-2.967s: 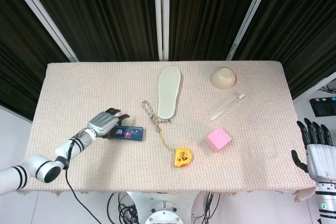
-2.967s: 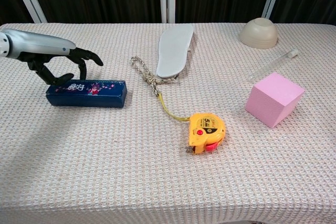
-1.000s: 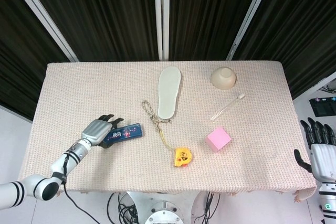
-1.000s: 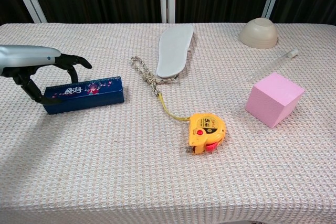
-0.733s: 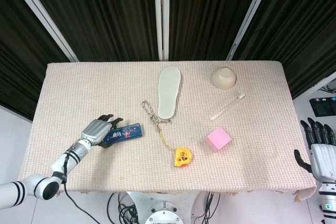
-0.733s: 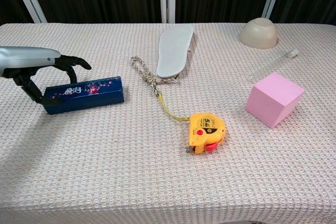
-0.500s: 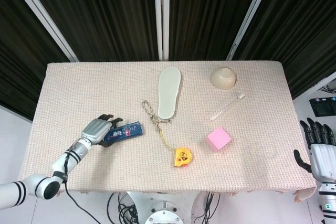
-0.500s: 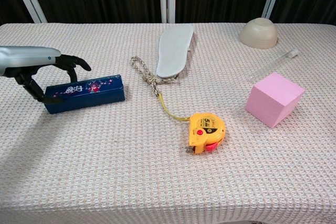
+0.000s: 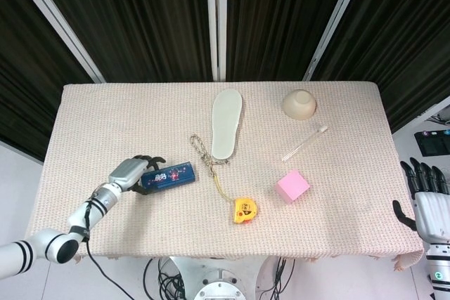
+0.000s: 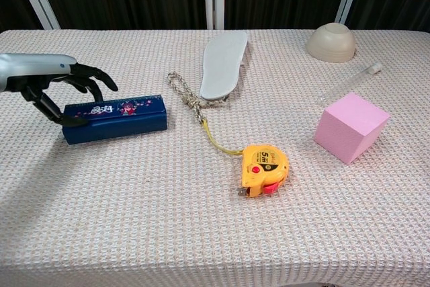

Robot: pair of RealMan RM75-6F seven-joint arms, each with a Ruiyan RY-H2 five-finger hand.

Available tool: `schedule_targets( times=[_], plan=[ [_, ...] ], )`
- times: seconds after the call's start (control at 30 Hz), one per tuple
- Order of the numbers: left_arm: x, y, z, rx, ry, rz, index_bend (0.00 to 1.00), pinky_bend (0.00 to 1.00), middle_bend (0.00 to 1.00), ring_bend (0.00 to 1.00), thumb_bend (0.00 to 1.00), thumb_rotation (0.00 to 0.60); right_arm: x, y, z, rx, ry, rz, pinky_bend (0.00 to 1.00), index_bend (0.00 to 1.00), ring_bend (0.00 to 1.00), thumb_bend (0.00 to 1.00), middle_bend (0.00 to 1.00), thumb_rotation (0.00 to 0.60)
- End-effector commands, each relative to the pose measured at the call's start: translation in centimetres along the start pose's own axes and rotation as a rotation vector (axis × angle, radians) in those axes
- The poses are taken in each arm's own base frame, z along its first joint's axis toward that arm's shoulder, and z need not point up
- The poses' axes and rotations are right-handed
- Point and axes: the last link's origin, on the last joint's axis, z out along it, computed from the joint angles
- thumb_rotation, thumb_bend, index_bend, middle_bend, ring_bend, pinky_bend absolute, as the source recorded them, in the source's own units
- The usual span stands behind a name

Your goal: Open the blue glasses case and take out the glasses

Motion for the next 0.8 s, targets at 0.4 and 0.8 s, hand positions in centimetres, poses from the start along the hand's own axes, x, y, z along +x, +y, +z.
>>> schedule_targets(
  times=[0.4,0.8],
  plan=[
    [-0.2,-1.4,0.7,0.058,-0.034,-0.317,0.21,0.21,0.53,0.21,0.48,0.600,-0.1,0.1,0.1,0.000,-0.004,0.000,0.00,0.00,0.00,0.33,0.00,0.600],
    [0.4,-2.0,0.8,0.063,-0.037,-0.580,0.24,0.24,0.57,0.25,0.48,0.600,-0.3,0.0,0.2,0.003,-0.009,-0.004,0.00,0.00,0.00,0.33,0.00,0.600]
  ],
)
